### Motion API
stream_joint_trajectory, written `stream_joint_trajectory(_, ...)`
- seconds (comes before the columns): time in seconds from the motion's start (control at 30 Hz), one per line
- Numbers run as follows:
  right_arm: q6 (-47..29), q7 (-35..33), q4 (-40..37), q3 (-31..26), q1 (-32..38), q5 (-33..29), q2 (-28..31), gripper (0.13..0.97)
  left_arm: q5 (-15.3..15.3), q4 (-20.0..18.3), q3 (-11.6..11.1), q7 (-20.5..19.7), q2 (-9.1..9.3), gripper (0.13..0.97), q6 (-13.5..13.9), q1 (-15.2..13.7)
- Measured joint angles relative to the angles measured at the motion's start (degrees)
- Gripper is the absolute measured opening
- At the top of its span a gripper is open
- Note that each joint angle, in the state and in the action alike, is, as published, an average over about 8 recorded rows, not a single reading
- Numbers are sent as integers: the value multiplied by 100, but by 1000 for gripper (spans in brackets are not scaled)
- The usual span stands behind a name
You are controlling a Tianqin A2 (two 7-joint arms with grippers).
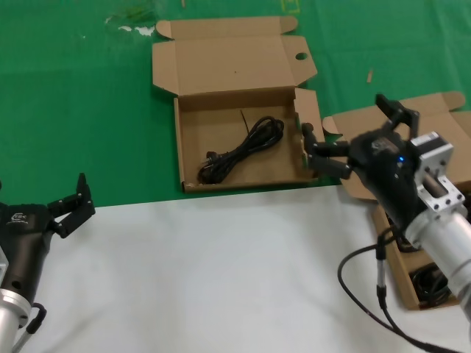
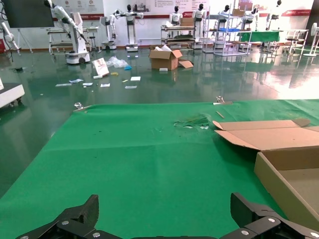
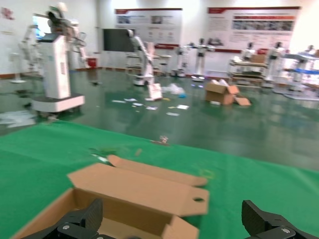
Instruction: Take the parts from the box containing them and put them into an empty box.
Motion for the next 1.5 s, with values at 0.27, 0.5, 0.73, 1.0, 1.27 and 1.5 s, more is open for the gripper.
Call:
stream_joint_trajectory(0.27, 585, -341, 24, 201, -449, 403, -137, 966, 1, 0, 0, 0, 0, 940, 0, 0)
stream_joint_trajectory(0.5, 975, -569, 41, 335, -752, 672, -229, 966, 0, 0, 0, 0, 0, 966, 0, 0)
stream_joint_trajectory(0.73, 1031, -601, 43, 354, -794, 710, -242, 966, 0, 0, 0, 0, 0, 966, 0, 0)
stream_joint_trajectory(1.0, 1032, -601, 42, 354, -794, 710, -242, 966, 0, 0, 0, 0, 0, 966, 0, 0)
stream_joint_trajectory(1.27, 1032, -601, 42, 354, -794, 710, -242, 966, 0, 0, 0, 1, 0, 966, 0, 0)
stream_joint_trajectory(1.5, 1032, -601, 42, 354, -794, 710, -242, 966, 0, 0, 0, 2, 0, 966, 0, 0)
